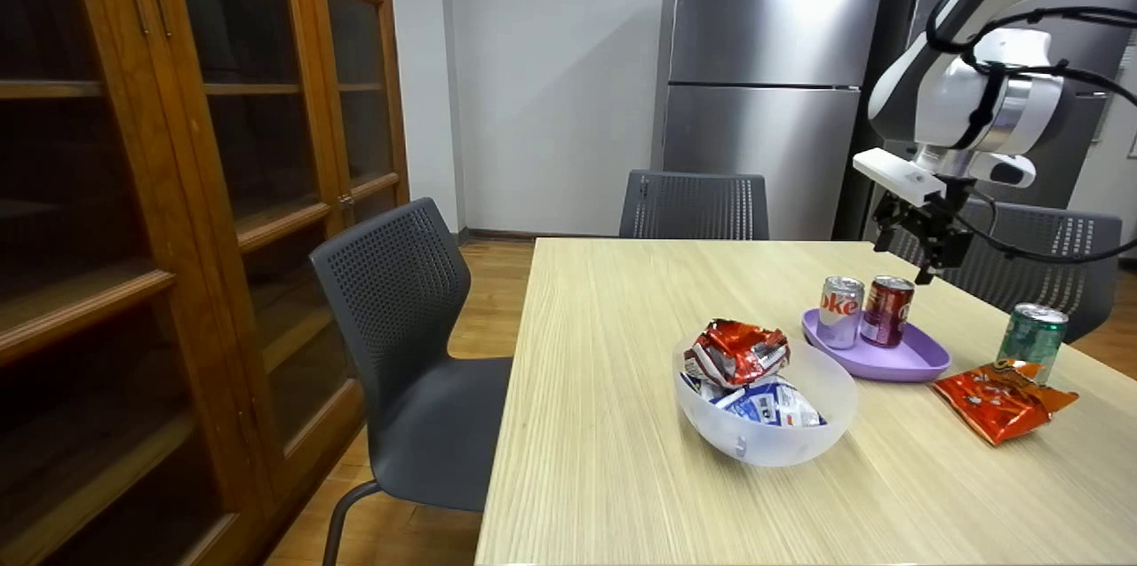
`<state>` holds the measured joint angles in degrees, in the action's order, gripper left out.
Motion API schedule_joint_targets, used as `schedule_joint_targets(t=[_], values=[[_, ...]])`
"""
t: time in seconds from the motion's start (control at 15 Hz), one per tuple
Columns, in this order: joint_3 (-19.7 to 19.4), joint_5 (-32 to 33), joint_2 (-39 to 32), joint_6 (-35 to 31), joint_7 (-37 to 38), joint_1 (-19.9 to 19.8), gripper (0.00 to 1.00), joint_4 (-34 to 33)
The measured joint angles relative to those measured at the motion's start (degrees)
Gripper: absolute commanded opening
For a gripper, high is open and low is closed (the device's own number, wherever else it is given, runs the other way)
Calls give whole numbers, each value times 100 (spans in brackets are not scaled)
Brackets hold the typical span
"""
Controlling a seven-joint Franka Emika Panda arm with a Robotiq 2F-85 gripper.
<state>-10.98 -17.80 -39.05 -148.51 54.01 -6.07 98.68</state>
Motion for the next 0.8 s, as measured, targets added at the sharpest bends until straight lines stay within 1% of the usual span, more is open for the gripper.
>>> schedule_joint_targets(t=[0.47, 0.8], values=[[-36, -170, 597, -202, -6, -334, 100, 506], [-150, -214, 826, -293, -7, -532, 100, 942]])
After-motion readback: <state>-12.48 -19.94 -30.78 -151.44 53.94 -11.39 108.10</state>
